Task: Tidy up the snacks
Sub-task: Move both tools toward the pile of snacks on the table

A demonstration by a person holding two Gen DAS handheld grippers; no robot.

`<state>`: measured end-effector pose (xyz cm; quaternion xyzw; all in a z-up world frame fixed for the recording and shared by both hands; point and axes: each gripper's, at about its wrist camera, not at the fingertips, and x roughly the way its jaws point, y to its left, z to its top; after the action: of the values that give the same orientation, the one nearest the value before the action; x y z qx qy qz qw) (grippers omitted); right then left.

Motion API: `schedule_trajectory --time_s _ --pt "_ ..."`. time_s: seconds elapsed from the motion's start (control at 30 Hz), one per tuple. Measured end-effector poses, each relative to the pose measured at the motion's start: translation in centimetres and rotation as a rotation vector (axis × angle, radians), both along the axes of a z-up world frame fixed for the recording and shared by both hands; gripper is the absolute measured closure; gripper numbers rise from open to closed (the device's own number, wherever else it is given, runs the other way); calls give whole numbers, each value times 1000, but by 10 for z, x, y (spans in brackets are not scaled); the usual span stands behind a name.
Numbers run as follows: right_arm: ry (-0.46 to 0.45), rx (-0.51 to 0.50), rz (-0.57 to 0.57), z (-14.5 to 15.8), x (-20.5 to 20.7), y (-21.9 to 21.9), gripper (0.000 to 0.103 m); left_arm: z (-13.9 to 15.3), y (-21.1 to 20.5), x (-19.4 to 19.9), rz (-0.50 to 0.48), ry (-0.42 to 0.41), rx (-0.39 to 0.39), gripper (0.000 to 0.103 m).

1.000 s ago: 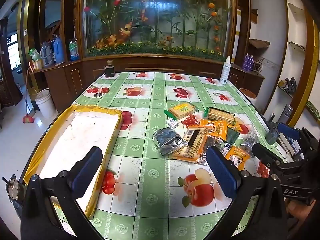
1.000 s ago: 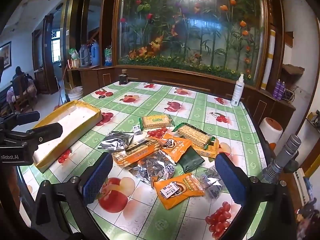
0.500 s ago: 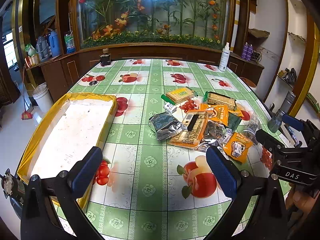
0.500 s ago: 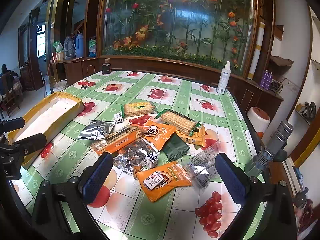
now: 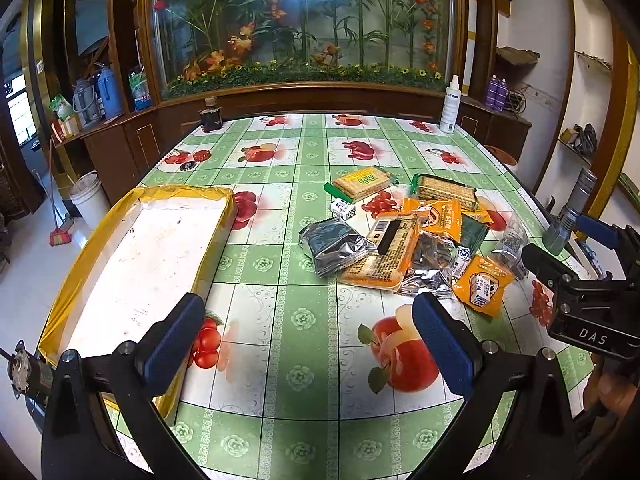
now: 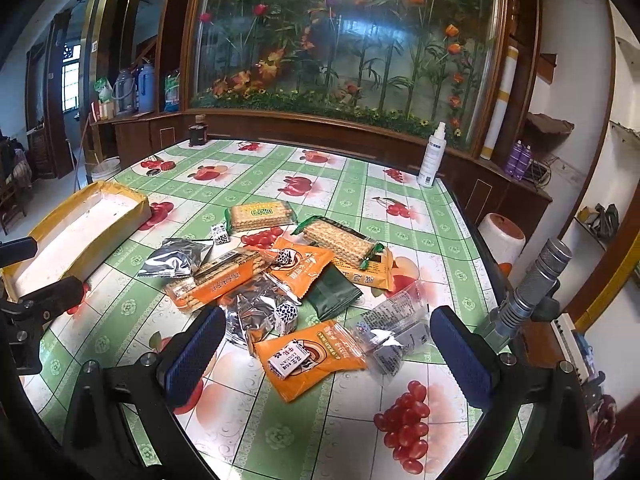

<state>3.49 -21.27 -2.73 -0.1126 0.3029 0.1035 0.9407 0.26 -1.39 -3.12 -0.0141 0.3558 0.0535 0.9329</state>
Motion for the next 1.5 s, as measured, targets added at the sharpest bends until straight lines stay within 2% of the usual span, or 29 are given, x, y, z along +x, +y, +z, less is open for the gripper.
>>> schedule_trajectory --time_s 0.53,1.13,1.3,1.4,1.5 --pt "17 -5 -3 -8 0 -2 0 -1 -7 -1 21 -3 72 0" --pt "32 -3 -1 -13 -3 -4 0 -4 -3 -1 27 2 64 0" --pt "51 56 48 -19 -8 -16 0 -12 3 3 -9 22 5 0" --pt "96 145 122 -27 -9 -33 0 -21 5 8 -50 35 -58 0" --pt "139 181 138 -36 -7 -44 0 -29 3 15 -91 61 -99 0"
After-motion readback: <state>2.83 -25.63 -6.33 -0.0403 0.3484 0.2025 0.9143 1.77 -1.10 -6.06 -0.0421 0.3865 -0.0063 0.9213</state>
